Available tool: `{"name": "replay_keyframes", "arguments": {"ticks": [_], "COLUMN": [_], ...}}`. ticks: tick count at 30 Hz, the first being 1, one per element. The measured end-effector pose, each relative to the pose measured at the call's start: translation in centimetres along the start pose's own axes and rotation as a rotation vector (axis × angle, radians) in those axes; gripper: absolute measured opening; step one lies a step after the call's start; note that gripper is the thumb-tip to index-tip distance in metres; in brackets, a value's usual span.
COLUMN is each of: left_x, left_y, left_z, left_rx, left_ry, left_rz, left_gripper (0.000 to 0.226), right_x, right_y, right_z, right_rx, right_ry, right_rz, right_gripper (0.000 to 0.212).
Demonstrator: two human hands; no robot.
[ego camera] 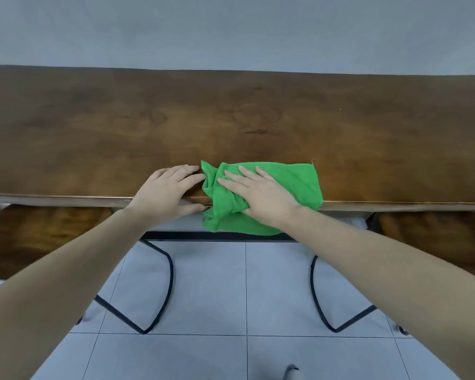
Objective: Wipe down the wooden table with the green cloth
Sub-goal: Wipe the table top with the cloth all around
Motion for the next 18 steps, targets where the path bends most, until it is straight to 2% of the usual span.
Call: {"name": "replay_keyframes", "arguments": {"ticks": [3, 7, 13, 18], "left_x": [0.9, 1.2, 1.4, 1.6], "left_y": [-1.0, -1.6, -2.2, -2.3], "left_z": [0.3, 0.4, -0.4, -0.4], "left_rx": [-0.033, -0.027, -0.033, -0.048], "left_ry": [0.034, 0.015, -0.036, -0.051], "left_rz": [0.003, 0.027, 0.062, 0.045], "left_gripper": [0.072, 0.071, 0.073, 0.071], "right_x": [1.5, 4.2, 8.2, 6.3], "right_y": [1.2, 4.6, 10.4, 9.2], "right_z": [-0.1, -0.7, -1.9, -1.9], "right_rx": [0.037, 0.021, 0.002, -0.006], "right_ry": [0.005, 0.012, -0.007, -0.027], "right_rz": [0.02, -0.102, -0.29, -0.306], "right_gripper": [0.104, 0.115, 0.109, 0.111]}}
Point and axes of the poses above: each hand's wrist, its own x-axis away from the middle knuckle, its own z-axis out of the back of the hand, y = z × x, the point moved 9 cm from there along -x, towards the middle knuckle, and after that the axes turned 6 degrees about x, right-handed, at the moved point
